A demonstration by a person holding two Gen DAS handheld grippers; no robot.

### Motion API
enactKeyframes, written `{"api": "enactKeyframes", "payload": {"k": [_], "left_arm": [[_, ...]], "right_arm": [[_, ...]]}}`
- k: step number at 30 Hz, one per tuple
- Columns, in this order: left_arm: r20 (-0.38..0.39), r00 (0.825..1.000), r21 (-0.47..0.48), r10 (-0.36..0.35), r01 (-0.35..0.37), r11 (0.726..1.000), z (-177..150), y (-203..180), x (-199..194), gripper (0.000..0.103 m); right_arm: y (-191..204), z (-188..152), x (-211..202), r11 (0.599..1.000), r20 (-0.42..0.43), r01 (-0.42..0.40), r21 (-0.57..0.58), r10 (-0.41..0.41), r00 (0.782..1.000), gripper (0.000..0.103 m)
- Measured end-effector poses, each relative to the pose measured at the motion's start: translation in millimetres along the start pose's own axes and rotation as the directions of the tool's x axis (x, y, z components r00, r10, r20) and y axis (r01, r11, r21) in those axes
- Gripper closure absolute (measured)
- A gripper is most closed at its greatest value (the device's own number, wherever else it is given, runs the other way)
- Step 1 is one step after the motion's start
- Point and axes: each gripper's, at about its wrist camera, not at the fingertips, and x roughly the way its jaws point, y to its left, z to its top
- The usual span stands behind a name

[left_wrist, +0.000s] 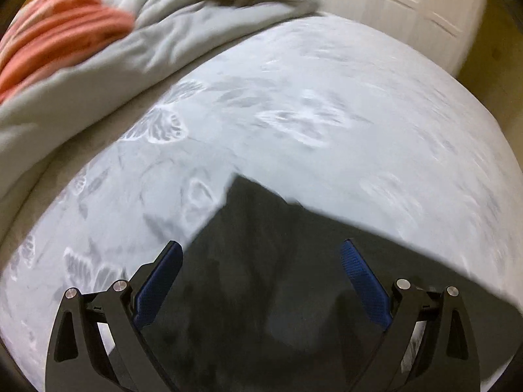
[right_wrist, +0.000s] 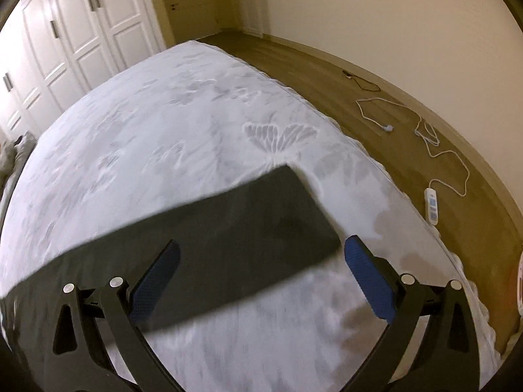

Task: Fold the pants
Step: 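Grasp the sweatpants leg hems with both grippers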

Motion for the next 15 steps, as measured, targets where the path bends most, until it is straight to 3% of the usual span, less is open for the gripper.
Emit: {"api": "enactKeyframes", "payload": {"k": [5, 7, 8, 9, 10, 11, 12, 15], "left_arm": [[-0.084, 0.996, -0.110, -0.023, 0.014, 0.994, 15.0, 13.0, 51.6, 0.008], [-0.024, 1.000, -0.073, -0.009, 0.007, 0.997, 14.7, 5.7, 50.4, 0.011], [-0.014, 0.999, -0.020, -0.029, 0.029, 0.999, 14.3, -2.7, 50.0, 0.030], [-0.002, 1.000, 0.014, -0.015, 0.015, 1.000, 14.3, -7.6, 49.0, 0.040], [0.013, 1.000, 0.051, -0.004, 0.004, 0.999, 13.1, -13.6, 45.5, 0.059], [0.012, 1.000, 0.068, -0.023, 0.022, 0.997, 12.3, -16.6, 42.4, 0.069], [0.016, 0.999, 0.064, -0.049, 0.047, 0.997, 11.3, -17.0, 34.6, 0.073], [0.062, 0.990, 0.026, -0.126, 0.124, 0.992, 8.1, -6.3, 1.4, 0.076]], "right_arm": [[4.6, 16.0, 52.0, 0.999, -0.055, 0.039, 0.029, -0.038, 0.998, 0.005], [7.3, 15.5, 65.3, 0.998, -0.072, 0.055, 0.019, -0.053, 0.996, 0.005], [10.4, 13.5, 69.6, 0.999, -0.065, 0.040, 0.009, -0.039, 0.997, 0.005], [14.5, 11.1, 69.3, 1.000, -0.046, 0.021, -0.011, -0.022, 0.999, 0.019], [17.4, 9.6, 68.0, 0.999, -0.032, 0.032, -0.038, -0.033, 0.999, 0.051], [20.8, 8.6, 65.3, 0.998, -0.025, 0.003, -0.062, -0.004, 1.000, 0.066], [21.0, 8.9, 59.8, 0.998, -0.027, -0.040, -0.057, 0.039, 0.999, 0.101], [21.8, 10.6, 22.7, 0.993, 0.067, -0.067, -0.101, 0.074, 0.995, 0.101]]}}
